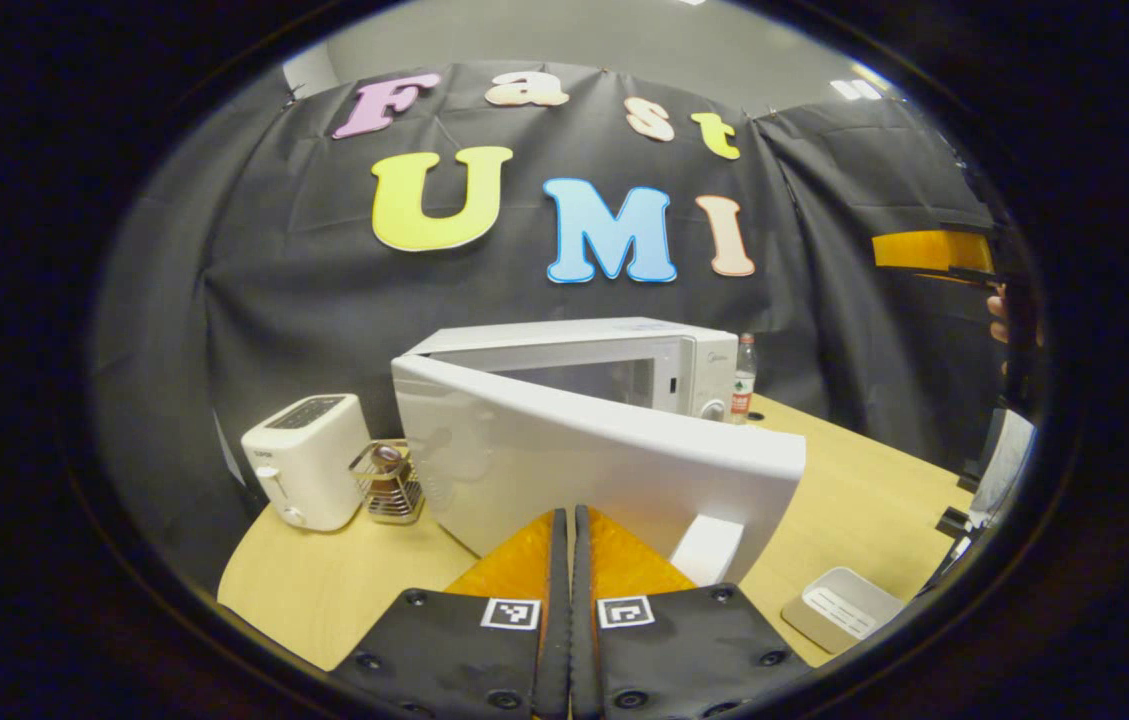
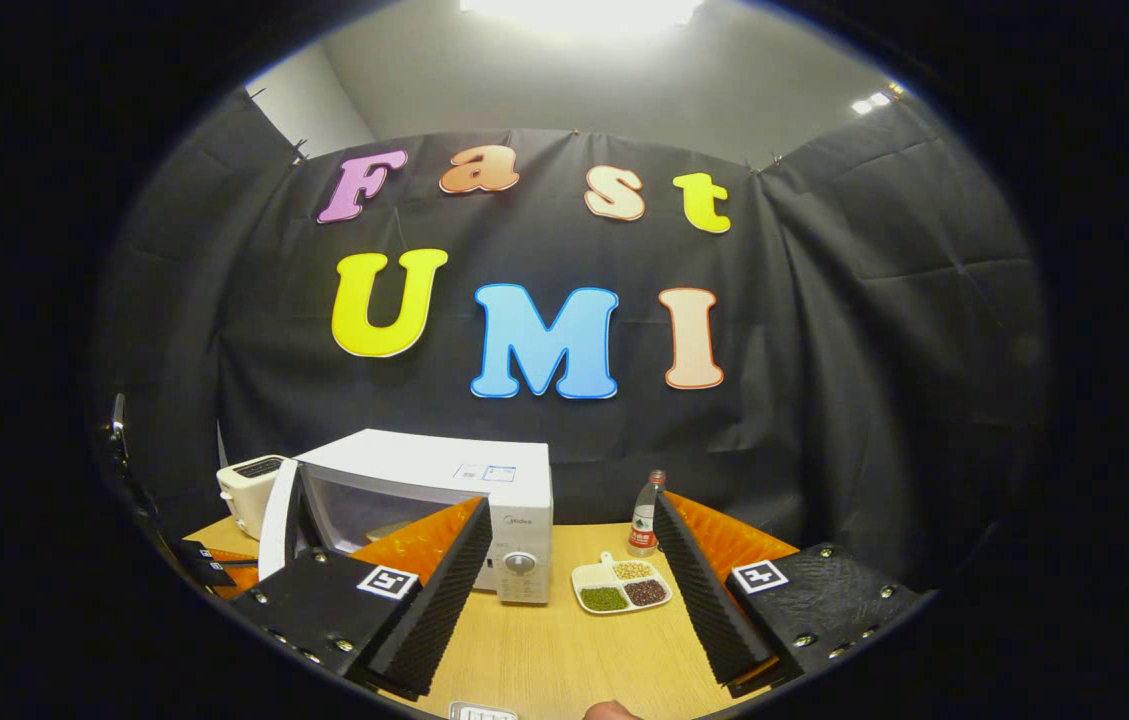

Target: Open the microwave oven with the left hand, put the food in, and close the microwave oven.

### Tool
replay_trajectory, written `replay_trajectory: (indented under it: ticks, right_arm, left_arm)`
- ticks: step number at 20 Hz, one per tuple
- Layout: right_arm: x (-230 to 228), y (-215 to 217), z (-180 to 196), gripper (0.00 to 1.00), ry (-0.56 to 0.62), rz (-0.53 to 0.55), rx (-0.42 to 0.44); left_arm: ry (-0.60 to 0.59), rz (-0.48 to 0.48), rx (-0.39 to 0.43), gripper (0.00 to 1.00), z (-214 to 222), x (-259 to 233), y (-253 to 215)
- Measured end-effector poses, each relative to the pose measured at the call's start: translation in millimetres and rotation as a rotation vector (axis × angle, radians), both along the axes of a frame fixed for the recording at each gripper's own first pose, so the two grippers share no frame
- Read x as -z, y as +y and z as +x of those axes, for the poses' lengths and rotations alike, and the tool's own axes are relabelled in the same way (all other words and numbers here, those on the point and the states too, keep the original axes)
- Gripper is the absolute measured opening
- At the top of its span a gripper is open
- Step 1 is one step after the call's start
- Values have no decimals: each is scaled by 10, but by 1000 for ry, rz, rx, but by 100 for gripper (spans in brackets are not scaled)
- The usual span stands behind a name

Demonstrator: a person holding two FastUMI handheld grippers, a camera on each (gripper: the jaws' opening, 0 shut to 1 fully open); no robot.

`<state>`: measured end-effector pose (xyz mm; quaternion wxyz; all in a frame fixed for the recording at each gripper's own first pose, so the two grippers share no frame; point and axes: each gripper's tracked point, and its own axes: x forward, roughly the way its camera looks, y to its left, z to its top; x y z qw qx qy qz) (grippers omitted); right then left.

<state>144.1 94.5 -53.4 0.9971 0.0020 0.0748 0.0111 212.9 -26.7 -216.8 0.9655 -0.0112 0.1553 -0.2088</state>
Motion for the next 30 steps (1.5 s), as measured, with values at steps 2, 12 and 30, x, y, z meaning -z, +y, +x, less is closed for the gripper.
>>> replay_trajectory:
  ticks: [2,12,30]
  right_arm:
    - [2,-99,-18,98,1,-12,31]
    - [72,-454,-103,98,28,-3,149]
    - [165,-515,-40,98,63,-34,177]
  left_arm:
    - [-1,-11,21,7,125,-1,-84]
    - [-1,-9,60,7,749,42,-452]
    - [12,8,35,7,1596,160,-719]
